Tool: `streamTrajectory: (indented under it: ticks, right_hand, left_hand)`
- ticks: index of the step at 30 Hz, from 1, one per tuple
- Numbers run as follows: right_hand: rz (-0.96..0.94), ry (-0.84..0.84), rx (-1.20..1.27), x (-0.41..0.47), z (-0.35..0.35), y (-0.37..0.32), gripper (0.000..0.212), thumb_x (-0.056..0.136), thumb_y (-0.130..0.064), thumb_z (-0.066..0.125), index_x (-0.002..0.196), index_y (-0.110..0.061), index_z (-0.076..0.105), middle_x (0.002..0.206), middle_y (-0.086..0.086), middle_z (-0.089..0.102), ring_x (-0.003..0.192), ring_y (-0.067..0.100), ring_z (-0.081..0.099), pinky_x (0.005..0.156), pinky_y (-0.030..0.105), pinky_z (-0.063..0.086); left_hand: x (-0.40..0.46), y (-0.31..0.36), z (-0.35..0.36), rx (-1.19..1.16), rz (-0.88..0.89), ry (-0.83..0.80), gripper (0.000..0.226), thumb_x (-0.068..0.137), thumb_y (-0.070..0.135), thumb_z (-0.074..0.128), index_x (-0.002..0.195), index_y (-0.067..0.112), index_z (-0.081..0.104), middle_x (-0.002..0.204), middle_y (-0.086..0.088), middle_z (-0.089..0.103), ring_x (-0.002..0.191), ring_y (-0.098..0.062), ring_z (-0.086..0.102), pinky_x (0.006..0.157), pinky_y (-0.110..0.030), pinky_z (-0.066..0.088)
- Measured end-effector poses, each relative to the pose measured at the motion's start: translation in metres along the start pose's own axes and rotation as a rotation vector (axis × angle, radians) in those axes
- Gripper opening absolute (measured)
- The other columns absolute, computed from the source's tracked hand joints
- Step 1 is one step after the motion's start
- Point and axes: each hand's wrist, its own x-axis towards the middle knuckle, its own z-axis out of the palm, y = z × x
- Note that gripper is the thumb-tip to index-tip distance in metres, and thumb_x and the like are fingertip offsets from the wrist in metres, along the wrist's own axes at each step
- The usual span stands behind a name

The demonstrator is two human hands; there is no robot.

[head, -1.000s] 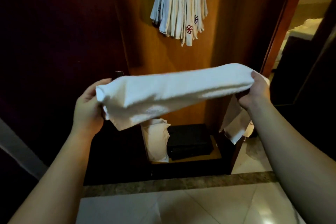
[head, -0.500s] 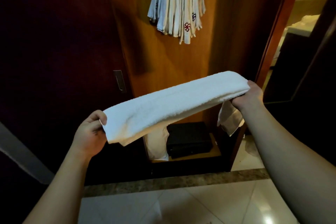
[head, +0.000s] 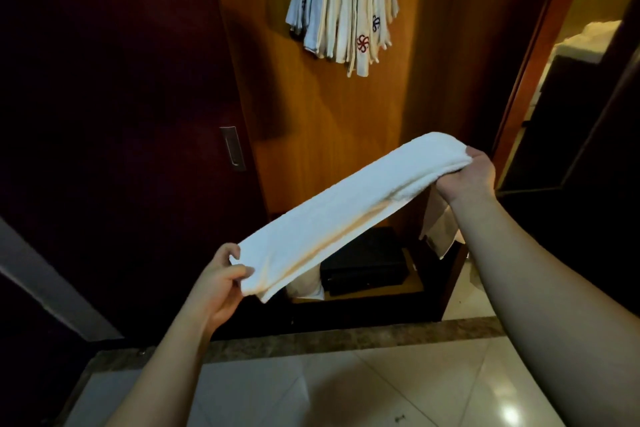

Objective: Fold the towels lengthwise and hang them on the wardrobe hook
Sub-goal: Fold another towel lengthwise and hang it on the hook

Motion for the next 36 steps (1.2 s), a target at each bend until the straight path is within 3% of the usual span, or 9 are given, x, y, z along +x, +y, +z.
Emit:
streamTrajectory:
  ticks: [4, 10, 17, 20, 23, 26, 31, 34, 36]
  right_hand:
    - [0.006, -0.026, 0.053, -0.018, 0.021, 0.007, 0.045, 0.093, -0.015, 0.053, 0.138, -0.01, 0.047, 0.123, 0.019, 0.065, 0.108, 0.039, 0.064, 0.069, 0.049, 0.057]
    - [0.02, -0.195, -0.005, -0.047, 0.06, 0.023, 0.038, 0.094, -0.024, 0.051, 0.129, -0.011, 0.054, 0.115, 0.018, 0.071, 0.103, 0.039, 0.068, 0.093, 0.057, 0.051]
    - [-0.049, -0.349, -0.131, -0.069, 0.098, 0.034, 0.046, 0.088, -0.027, 0.059, 0.129, -0.007, 0.054, 0.116, 0.018, 0.071, 0.106, 0.039, 0.068, 0.095, 0.054, 0.051]
    - [-0.097, -0.41, -0.146, -0.078, 0.112, 0.034, 0.043, 0.086, -0.025, 0.062, 0.123, -0.005, 0.057, 0.114, 0.02, 0.071, 0.106, 0.039, 0.068, 0.095, 0.055, 0.051]
    - [-0.147, -0.407, -0.228, -0.087, 0.125, 0.033, 0.045, 0.082, -0.027, 0.067, 0.122, -0.008, 0.058, 0.114, 0.019, 0.071, 0.106, 0.037, 0.068, 0.092, 0.053, 0.053]
    - [-0.175, -0.398, -0.29, -0.095, 0.139, 0.031, 0.051, 0.08, -0.029, 0.071, 0.124, -0.009, 0.056, 0.117, 0.018, 0.067, 0.108, 0.035, 0.065, 0.091, 0.05, 0.054]
    - [-0.197, -0.444, -0.386, -0.112, 0.162, 0.025, 0.012, 0.097, -0.023, 0.059, 0.092, -0.013, 0.054, 0.11, 0.014, 0.062, 0.113, 0.03, 0.059, 0.101, 0.045, 0.049]
    - [-0.233, -0.454, -0.407, -0.124, 0.176, 0.018, 0.014, 0.096, -0.026, 0.06, 0.089, -0.015, 0.055, 0.097, 0.01, 0.064, 0.1, 0.026, 0.062, 0.096, 0.043, 0.052]
    - [-0.248, -0.46, -0.381, -0.13, 0.181, 0.01, 0.018, 0.097, -0.023, 0.06, 0.084, -0.013, 0.056, 0.083, 0.007, 0.064, 0.085, 0.021, 0.064, 0.089, 0.04, 0.054]
  left_hand:
    - [0.016, -0.034, 0.011, 0.131, -0.099, 0.15, 0.033, 0.086, -0.018, 0.039, 0.099, 0.011, 0.048, 0.113, -0.018, 0.049, 0.095, -0.035, 0.056, 0.063, -0.04, 0.047]
    - [0.038, -0.092, 0.037, 0.252, -0.25, 0.247, 0.037, 0.088, -0.009, 0.042, 0.119, 0.011, 0.047, 0.098, -0.018, 0.053, 0.07, -0.025, 0.049, 0.051, -0.028, 0.035]
    - [0.062, -0.104, 0.064, 0.243, -0.358, 0.223, 0.049, 0.09, -0.003, 0.053, 0.134, 0.011, 0.038, 0.121, -0.022, 0.055, 0.096, -0.034, 0.062, 0.064, -0.036, 0.054]
    - [0.059, -0.083, 0.086, 0.362, -0.274, 0.266, 0.052, 0.089, 0.001, 0.057, 0.137, 0.009, 0.042, 0.13, -0.018, 0.05, 0.102, -0.028, 0.057, 0.073, -0.035, 0.052]
    - [0.034, -0.033, 0.118, 0.205, 0.045, 0.404, 0.017, 0.097, 0.013, 0.051, 0.113, 0.013, 0.057, 0.107, -0.011, 0.063, 0.081, -0.019, 0.056, 0.073, -0.034, 0.046]
    - [-0.008, 0.013, 0.157, -0.036, 0.289, 0.177, 0.028, 0.105, 0.028, 0.041, 0.104, 0.008, 0.06, 0.083, -0.008, 0.065, 0.068, -0.019, 0.06, 0.069, -0.034, 0.048]
    - [-0.042, 0.035, 0.211, 0.071, 0.315, -0.271, 0.082, 0.08, 0.077, 0.029, 0.141, 0.026, 0.048, 0.143, 0.006, 0.052, 0.131, -0.013, 0.049, 0.101, -0.028, 0.039]
    - [-0.039, 0.045, 0.231, 0.177, 0.375, -0.303, 0.127, 0.05, 0.103, 0.034, 0.156, 0.034, 0.022, 0.148, 0.021, 0.031, 0.141, 0.0, 0.026, 0.105, -0.017, 0.023]
    - [-0.037, 0.061, 0.242, 0.191, 0.452, -0.3, 0.127, 0.045, 0.105, 0.03, 0.153, 0.038, 0.024, 0.146, 0.025, 0.03, 0.14, 0.002, 0.02, 0.109, -0.017, 0.024]
